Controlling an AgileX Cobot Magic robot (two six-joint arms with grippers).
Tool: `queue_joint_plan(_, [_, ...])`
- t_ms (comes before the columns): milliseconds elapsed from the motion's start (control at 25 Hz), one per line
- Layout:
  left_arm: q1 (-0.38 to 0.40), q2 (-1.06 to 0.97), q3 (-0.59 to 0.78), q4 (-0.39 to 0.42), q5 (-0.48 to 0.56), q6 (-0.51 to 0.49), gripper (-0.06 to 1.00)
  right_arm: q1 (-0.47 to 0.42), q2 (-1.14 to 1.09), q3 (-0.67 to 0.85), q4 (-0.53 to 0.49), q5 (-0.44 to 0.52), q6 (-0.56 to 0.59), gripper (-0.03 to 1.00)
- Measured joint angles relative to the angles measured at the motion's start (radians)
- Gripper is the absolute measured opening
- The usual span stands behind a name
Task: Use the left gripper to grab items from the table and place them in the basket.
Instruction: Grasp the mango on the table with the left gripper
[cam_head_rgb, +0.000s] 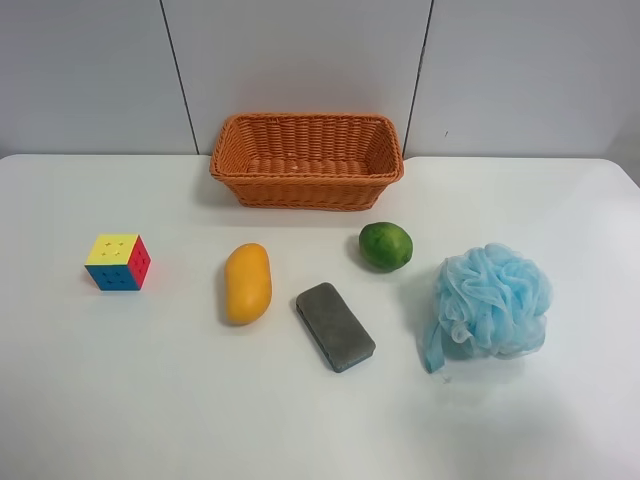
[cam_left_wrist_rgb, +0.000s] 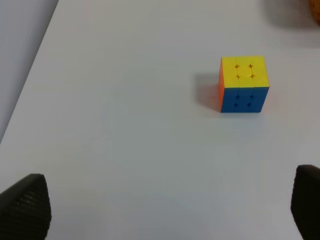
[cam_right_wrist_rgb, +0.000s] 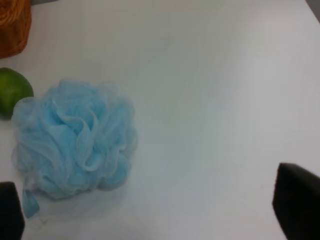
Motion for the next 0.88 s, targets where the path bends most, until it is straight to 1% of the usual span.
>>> queue_joint_plan(880, [0.000, 0.000, 0.000, 0.004, 0.000, 0.000, 0.95, 0.000, 0.000, 0.000, 0.000, 0.000, 0.000, 0.99])
